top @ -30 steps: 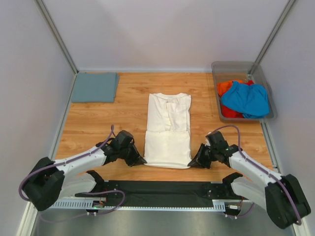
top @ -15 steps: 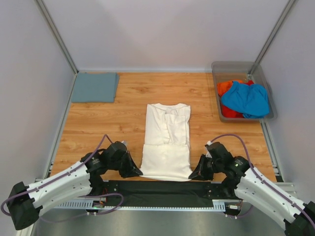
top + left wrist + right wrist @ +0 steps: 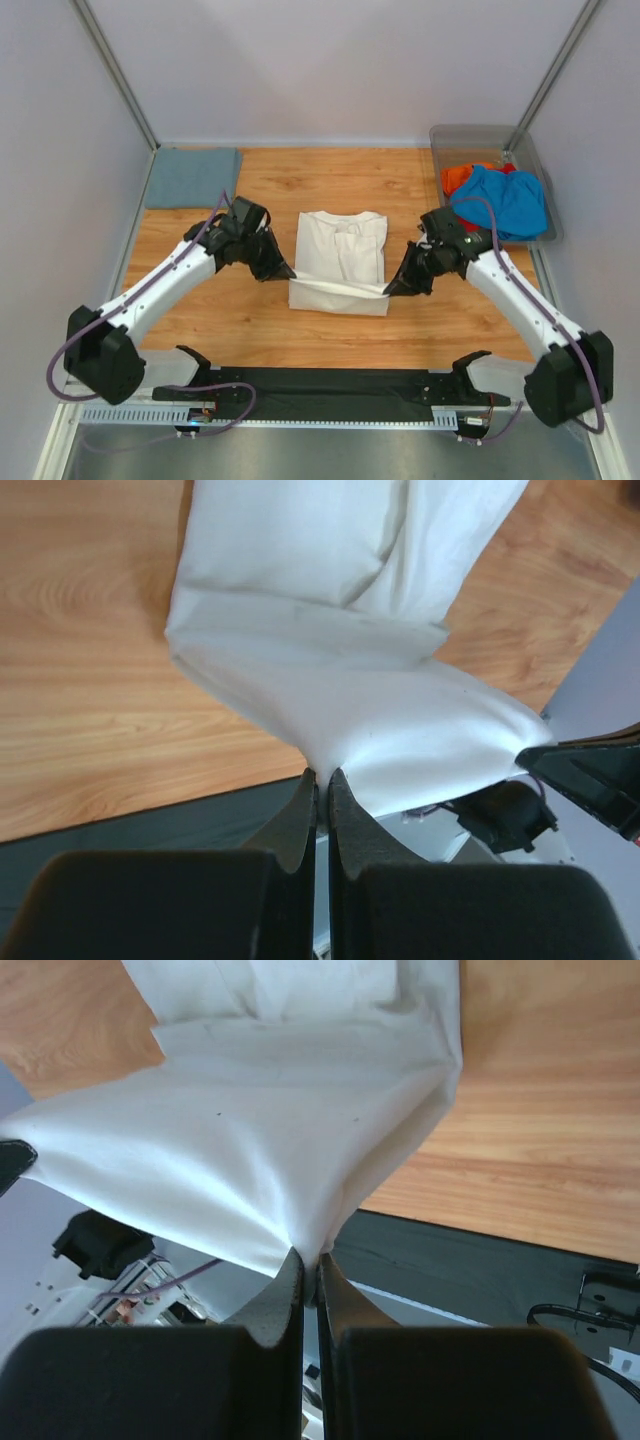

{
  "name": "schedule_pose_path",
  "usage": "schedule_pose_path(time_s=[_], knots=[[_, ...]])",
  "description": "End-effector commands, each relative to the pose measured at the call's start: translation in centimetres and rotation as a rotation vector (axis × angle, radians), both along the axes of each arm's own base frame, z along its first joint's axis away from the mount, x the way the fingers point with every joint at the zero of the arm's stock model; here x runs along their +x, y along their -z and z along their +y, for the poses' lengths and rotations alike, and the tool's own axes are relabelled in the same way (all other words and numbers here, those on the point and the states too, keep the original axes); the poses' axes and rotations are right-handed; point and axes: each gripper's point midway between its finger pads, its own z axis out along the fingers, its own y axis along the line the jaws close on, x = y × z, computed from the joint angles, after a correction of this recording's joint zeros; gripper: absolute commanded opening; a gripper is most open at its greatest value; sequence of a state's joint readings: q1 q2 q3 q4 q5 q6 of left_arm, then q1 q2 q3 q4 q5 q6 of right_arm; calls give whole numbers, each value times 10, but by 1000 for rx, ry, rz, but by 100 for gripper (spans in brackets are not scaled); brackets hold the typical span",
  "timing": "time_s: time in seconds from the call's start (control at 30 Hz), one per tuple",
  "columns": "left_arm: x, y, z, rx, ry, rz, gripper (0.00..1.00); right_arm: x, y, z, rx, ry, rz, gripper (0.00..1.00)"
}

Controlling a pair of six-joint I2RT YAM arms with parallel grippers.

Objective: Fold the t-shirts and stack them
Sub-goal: Fold the tshirt

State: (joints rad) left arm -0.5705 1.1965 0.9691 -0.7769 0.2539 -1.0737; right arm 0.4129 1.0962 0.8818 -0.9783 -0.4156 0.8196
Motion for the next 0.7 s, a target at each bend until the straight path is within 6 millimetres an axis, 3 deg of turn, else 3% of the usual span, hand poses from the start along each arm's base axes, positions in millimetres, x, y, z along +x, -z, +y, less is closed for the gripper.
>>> schedule_pose_path(time_s=[0.0,0.03,0.07,0.13,0.2,0.23,0.3,0.33,0.4,0.43,0.5,0.53,0.6,0.67], knots=[[41,-22,1,-12,78,-84,0,39,-14,-4,-21,-52,-23,0],[54,-16,-1,-4,84,-64,0,47,-18,-4,-23,-59,-25,0],[70,-33,-5,-14,104,-113,0,65,-33,-3,-11,-43,-65,0],[91,-29,-6,-10,111,-93,0,82,-30,-1,-6,-44,-38,0],[113,-41,-9,-32,121,-125,0,105,-39,-2,4,-27,-59,0],[121,-31,-12,-29,123,-100,0,115,-32,0,4,-28,-34,0],[140,-38,-17,-50,134,-134,0,134,-33,-3,13,-20,-44,0],[149,-29,-16,-43,130,-115,0,150,-33,-3,20,-14,-45,0],[167,-39,-21,-60,136,-156,0,169,-32,-10,20,3,-49,0],[175,-31,-24,-62,144,-149,0,179,-41,-11,23,4,-69,0],[189,-40,-30,-83,162,-178,0,193,-33,-15,22,14,-44,0],[197,-29,-31,-71,169,-162,0,197,-31,-15,25,16,-40,0],[214,-35,-32,-93,159,-186,0,213,-26,-16,32,23,-51,0],[228,-27,-32,-104,142,-176,0,226,-26,-15,46,19,-66,0]])
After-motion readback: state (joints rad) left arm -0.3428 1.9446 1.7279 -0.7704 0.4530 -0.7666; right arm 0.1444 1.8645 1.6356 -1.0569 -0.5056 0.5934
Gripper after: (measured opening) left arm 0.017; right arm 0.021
